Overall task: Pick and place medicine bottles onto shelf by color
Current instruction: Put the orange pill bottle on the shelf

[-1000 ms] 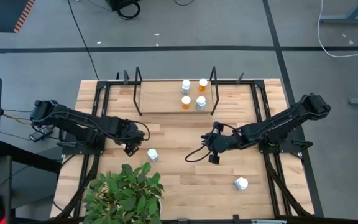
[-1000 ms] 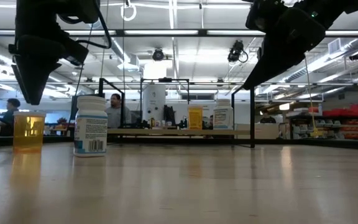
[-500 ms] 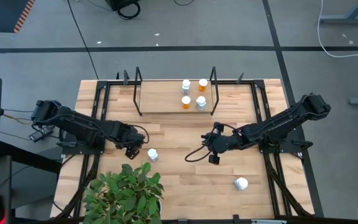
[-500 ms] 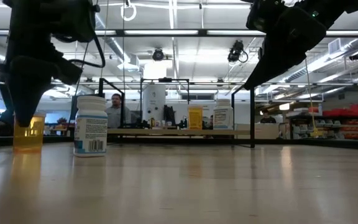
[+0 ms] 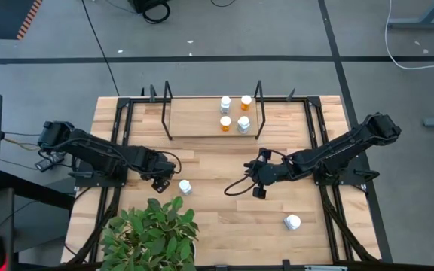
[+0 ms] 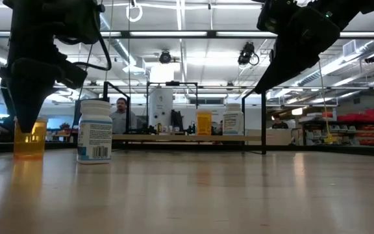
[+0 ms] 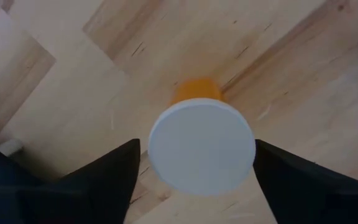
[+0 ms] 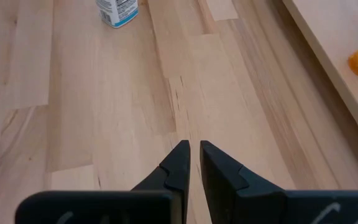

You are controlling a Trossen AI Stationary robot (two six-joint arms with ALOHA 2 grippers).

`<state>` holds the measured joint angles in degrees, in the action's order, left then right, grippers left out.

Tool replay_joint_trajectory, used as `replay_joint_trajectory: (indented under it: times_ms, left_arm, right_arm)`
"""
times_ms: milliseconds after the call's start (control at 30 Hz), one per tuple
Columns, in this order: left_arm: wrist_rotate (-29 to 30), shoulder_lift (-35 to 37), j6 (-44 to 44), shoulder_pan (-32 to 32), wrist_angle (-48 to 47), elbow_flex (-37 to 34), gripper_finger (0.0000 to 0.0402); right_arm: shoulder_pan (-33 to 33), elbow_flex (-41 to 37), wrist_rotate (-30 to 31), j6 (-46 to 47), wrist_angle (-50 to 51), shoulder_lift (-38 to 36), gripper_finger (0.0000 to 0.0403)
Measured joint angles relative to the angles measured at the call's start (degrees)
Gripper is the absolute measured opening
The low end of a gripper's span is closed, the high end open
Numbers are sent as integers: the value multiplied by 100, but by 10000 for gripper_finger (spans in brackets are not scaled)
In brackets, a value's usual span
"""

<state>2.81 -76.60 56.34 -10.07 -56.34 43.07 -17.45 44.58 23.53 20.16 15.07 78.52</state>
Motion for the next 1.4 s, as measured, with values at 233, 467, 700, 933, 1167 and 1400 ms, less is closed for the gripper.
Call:
replay_joint_trajectory:
  times_ms: [233, 467, 700, 933, 1167, 1400]
  left_arm:
    - [2, 0, -5, 63, 1, 2, 245]
    - [8, 0, -192, 248, 25, 4, 213]
    - [9, 0, -410, 354, 55, 7, 228]
    - [18, 0, -652, 356, 183, 207, 210]
    - [329, 0, -1290, 671, -87, 946, 225]
    - [511, -45, -2427, 1428, -150, 1596, 218]
  right_arm:
    - [0, 0, 0, -2, 0, 0, 45]
    - [0, 0, 0, -1, 0, 0, 45]
    - [0, 0, 0, -19, 0, 0, 45]
    - [0, 0, 0, -20, 0, 0, 45]
    - [0, 0, 0, 9, 0, 0, 45]
    - [0, 0, -52, 22, 0, 0, 45]
